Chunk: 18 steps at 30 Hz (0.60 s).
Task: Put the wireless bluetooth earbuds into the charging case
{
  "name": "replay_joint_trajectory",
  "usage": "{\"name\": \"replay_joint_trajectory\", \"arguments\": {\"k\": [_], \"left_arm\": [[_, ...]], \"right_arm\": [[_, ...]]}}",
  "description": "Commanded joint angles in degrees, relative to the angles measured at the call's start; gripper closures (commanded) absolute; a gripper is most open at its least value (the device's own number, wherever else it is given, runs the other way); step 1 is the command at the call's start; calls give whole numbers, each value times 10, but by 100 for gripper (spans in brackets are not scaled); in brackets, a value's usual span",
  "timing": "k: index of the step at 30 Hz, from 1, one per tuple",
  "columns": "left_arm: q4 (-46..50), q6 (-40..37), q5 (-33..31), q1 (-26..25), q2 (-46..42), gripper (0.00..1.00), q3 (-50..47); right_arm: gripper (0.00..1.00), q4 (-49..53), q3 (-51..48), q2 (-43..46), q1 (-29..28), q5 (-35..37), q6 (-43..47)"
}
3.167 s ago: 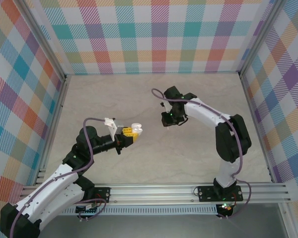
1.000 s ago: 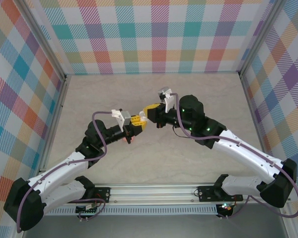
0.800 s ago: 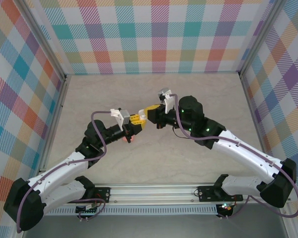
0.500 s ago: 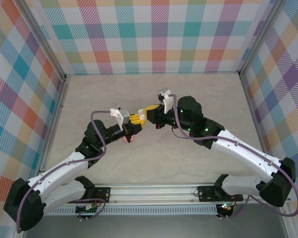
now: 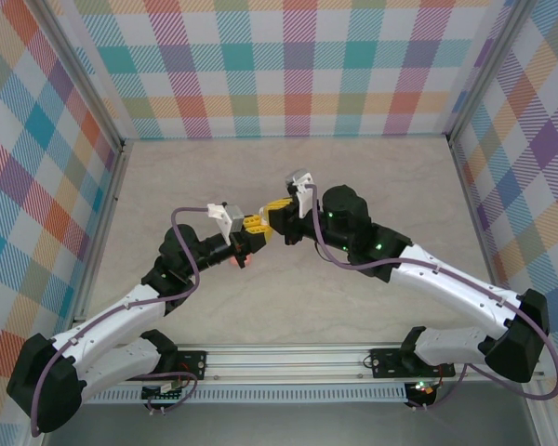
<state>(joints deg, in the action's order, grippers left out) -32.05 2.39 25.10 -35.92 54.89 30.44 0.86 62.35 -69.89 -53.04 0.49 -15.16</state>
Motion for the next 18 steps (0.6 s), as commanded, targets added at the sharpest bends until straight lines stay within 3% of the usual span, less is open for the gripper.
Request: {"name": "replay_joint_trajectory", "arguments": {"k": [1, 18], "left_arm": [[-43, 9, -15, -8, -14, 100, 24], [-65, 28, -18, -9, -14, 100, 18]], "right_arm": [[87, -7, -13, 2, -9, 3, -2], [87, -154, -79, 29, -9, 46, -95]]}}
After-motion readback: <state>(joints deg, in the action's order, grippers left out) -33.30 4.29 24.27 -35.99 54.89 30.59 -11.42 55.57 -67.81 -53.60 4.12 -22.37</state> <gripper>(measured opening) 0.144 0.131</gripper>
